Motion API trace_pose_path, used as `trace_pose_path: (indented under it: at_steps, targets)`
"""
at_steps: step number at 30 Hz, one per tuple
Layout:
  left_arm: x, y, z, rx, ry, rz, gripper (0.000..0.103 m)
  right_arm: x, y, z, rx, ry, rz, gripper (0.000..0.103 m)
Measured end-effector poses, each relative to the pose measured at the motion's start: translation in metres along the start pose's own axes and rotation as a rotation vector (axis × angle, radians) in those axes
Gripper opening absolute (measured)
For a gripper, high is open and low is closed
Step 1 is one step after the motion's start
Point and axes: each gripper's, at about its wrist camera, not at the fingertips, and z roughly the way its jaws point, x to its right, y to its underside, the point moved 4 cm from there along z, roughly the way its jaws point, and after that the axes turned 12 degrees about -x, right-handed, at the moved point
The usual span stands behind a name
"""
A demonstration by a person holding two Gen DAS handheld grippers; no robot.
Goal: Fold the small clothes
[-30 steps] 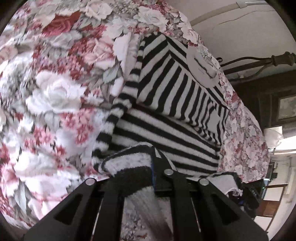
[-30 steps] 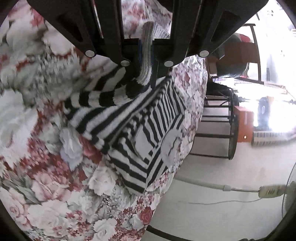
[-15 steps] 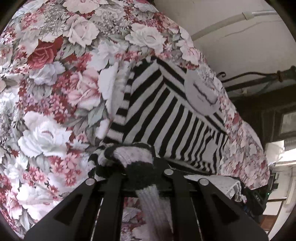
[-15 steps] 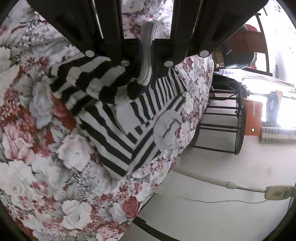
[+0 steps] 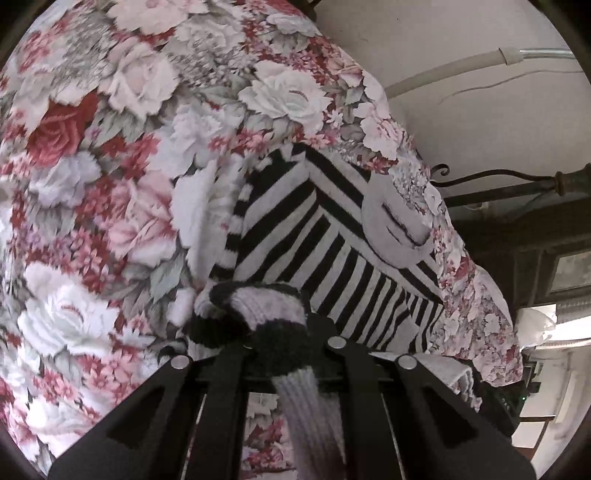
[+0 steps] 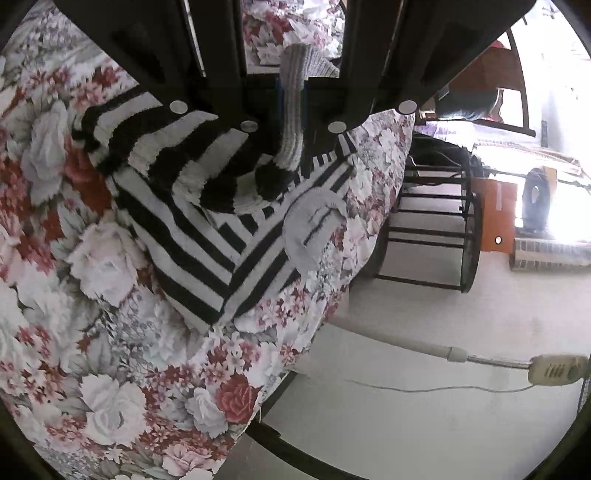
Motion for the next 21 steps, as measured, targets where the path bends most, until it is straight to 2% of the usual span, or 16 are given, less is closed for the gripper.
trace_pose_path:
  at_steps: [10, 18, 21]
  targets:
    - [0.026, -0.042, 0.02, 0.023, -0.06, 0.066, 0.005, 0.014, -0.047, 0.032, 0.012, -0.049, 0.046, 0.009]
    - [0.026, -0.07, 0.045, 0.003, -0.082, 0.064, 0.005, 0.038, -0.077, 0.065, -0.017, -0.052, 0.089, 0.01]
    - [0.025, -0.076, 0.05, 0.005, -0.09, 0.061, 0.008, 0.049, -0.085, 0.074, -0.025, -0.055, 0.106, 0.012]
